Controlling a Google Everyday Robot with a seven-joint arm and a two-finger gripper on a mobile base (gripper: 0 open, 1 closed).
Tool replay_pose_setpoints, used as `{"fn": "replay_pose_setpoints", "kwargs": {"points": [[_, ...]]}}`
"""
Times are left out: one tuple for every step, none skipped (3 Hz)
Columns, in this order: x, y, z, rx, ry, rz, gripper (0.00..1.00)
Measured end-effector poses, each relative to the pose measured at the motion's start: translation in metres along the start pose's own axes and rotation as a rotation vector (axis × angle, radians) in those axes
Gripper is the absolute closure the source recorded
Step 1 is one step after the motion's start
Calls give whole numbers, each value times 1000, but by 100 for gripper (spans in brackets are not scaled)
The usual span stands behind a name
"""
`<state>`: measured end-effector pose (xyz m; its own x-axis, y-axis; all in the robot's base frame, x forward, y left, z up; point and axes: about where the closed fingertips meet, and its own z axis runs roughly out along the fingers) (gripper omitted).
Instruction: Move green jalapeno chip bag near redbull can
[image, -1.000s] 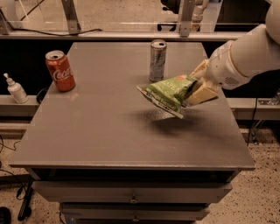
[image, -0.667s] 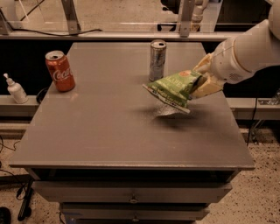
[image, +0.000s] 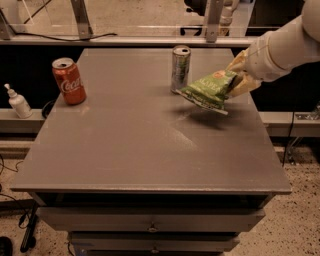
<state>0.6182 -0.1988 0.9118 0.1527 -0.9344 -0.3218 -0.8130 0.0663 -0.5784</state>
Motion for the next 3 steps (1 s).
{"fn": "replay_pose_setpoints", "kwargs": {"points": [[11,-15,23,-6,0,-32,100],[11,-23,50,-33,-20,-73,100],[1,-26,72,-59,-47,-110,100]]}}
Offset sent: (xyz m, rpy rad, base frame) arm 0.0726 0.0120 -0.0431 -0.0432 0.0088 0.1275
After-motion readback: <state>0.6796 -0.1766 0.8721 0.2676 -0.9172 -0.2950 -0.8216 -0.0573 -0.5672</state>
